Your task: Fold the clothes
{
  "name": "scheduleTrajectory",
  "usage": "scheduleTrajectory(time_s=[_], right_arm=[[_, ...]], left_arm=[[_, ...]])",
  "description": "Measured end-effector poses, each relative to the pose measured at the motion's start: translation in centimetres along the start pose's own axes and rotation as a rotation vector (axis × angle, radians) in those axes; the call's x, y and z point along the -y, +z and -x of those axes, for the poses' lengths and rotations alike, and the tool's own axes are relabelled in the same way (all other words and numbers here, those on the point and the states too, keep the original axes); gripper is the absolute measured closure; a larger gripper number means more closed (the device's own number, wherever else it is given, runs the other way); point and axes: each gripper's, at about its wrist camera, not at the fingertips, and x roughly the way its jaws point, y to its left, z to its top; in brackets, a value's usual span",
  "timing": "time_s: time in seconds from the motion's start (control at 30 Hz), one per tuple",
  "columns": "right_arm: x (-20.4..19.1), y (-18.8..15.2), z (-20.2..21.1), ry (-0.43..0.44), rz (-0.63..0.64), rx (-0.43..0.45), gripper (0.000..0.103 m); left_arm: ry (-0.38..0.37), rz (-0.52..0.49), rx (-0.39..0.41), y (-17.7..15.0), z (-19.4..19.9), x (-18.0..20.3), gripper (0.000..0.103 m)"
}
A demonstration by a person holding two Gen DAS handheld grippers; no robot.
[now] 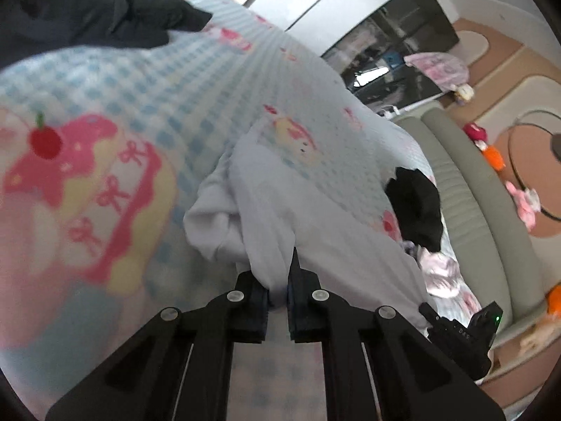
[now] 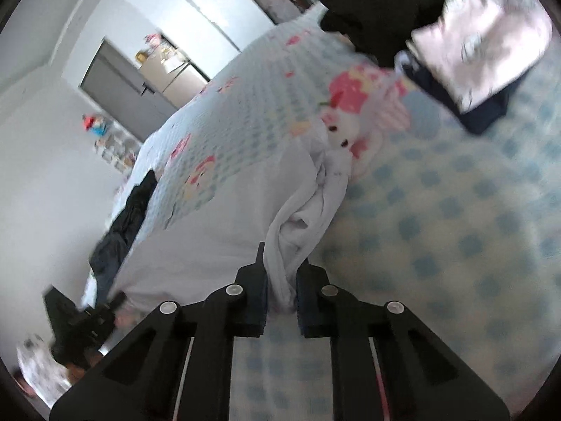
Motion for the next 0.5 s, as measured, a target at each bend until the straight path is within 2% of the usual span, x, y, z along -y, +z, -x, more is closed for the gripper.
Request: scheduleTrajectory(time_s=[0.23, 0.37, 0.43, 0.47, 0.5], right_arm=[[-0.4, -2.6, 5.4, 0.019, 0.022, 0.014, 0.093], [-0.2, -4.9, 6.8, -0.020, 0.067, -0.006, 0.094], [0.3, -5.8, 6.4, -0.060, 0.096, -0.025, 0.093], [0.6, -6.2, 6.2, -0.080, 0.110, -0.035, 0.094], [1.0, -6.6, 5.8, -0.110, 0.116, -0.052, 0.093]], left_arm=[[0.003, -0.070, -0.055, -2.6, 3.6, -0.5, 0.095], [0.007, -0.091, -0.083, -3.6, 4.5, -1.3, 0.095], [0.039, -0.097, -0.101, -4.1, 4.5, -2.0, 0.094], [0.076, -0.098, -0.118, -4.4, 4.3, -2.4, 0.090], [0.146, -0.098, -0.153, -4.8, 3.7, -2.8, 0.090]])
